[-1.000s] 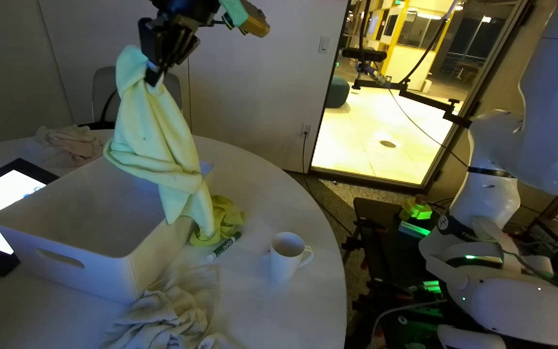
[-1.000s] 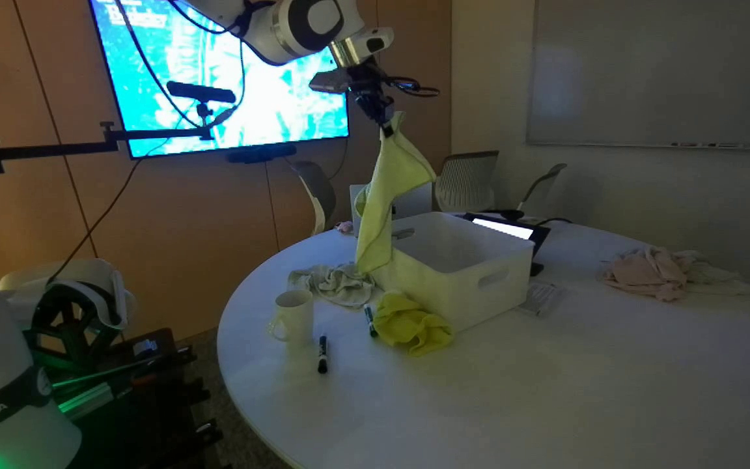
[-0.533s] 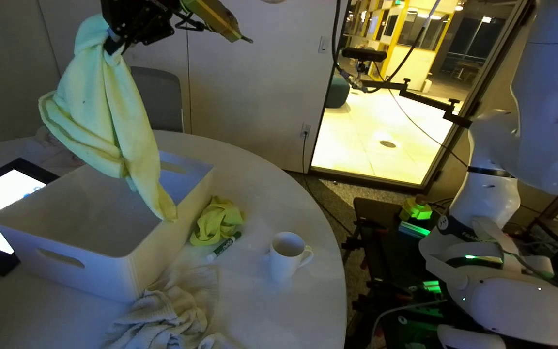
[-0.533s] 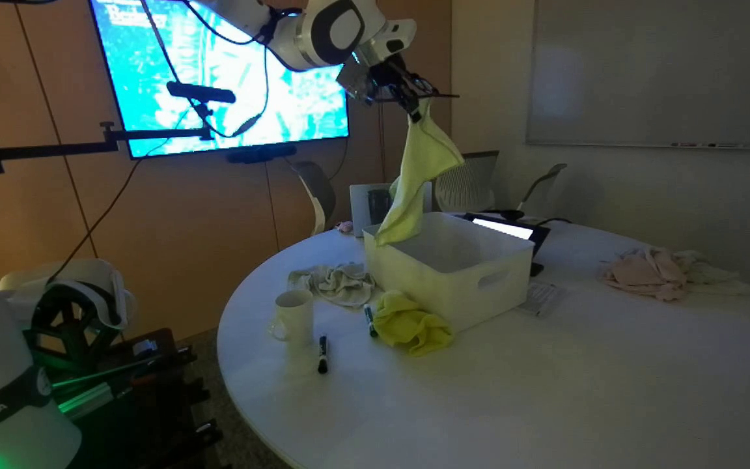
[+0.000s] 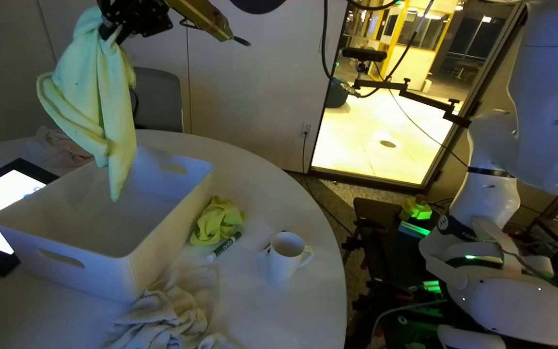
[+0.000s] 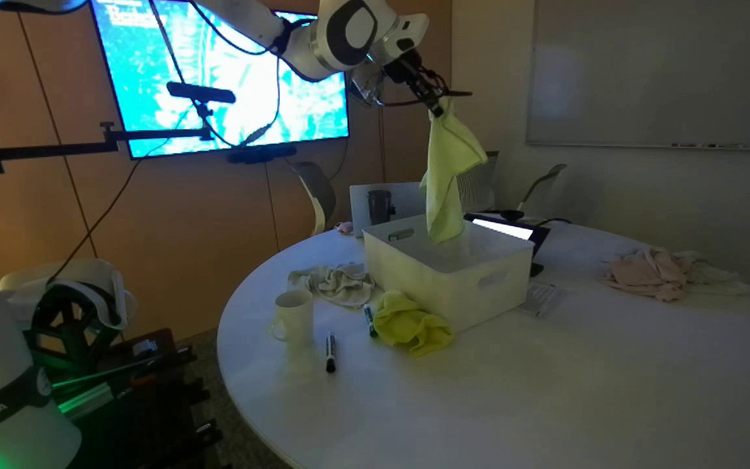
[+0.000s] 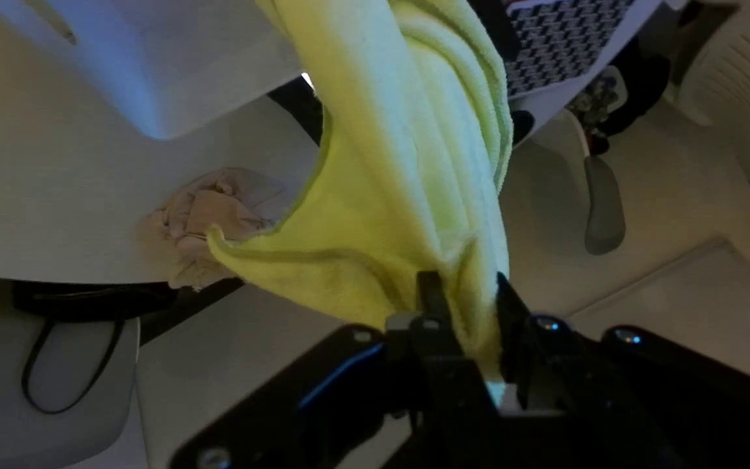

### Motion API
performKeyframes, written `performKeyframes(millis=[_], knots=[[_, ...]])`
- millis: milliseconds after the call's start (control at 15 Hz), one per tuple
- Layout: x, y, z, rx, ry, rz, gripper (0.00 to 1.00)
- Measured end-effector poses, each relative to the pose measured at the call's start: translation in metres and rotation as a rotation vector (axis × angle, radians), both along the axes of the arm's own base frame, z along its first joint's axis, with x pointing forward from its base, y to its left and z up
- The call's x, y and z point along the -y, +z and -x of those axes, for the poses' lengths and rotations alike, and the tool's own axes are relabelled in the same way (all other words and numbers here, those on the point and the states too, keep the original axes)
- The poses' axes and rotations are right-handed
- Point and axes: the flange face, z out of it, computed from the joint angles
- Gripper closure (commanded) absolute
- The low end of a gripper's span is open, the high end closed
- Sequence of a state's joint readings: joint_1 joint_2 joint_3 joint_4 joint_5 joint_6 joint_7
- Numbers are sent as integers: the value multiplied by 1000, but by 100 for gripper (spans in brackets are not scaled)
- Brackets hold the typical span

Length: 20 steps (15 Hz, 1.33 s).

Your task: Put the green towel in the basket, then put the two markers in the cup, then put the other green towel in the basket, then the black tape in the cup, then the white towel in the basket

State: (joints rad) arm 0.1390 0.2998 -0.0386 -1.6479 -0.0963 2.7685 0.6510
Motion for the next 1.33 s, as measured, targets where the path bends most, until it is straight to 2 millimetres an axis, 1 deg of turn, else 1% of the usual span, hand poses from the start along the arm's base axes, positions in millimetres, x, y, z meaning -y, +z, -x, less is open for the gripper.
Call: performKeyframes(millis=[67,200,267,400,467,533,733,933,1067,1200,1333], knots=[[3,-6,-2,-25,-3,30,38],[10,-18,-3,-88,-10,65,24],[15,-23,-3,-120,-13,77,16],[31,-31,-2,-188,-18,104,2],[44,-35,0,-220,-27,117,0],[58,-39,1,-250,-38,128,0],[113,-56,16,-354,-106,144,0],[172,-84,46,-473,-192,139,0],[203,-106,69,-560,-237,125,0],[223,-132,90,-654,-269,106,0],[233,-161,110,-754,-288,86,0]])
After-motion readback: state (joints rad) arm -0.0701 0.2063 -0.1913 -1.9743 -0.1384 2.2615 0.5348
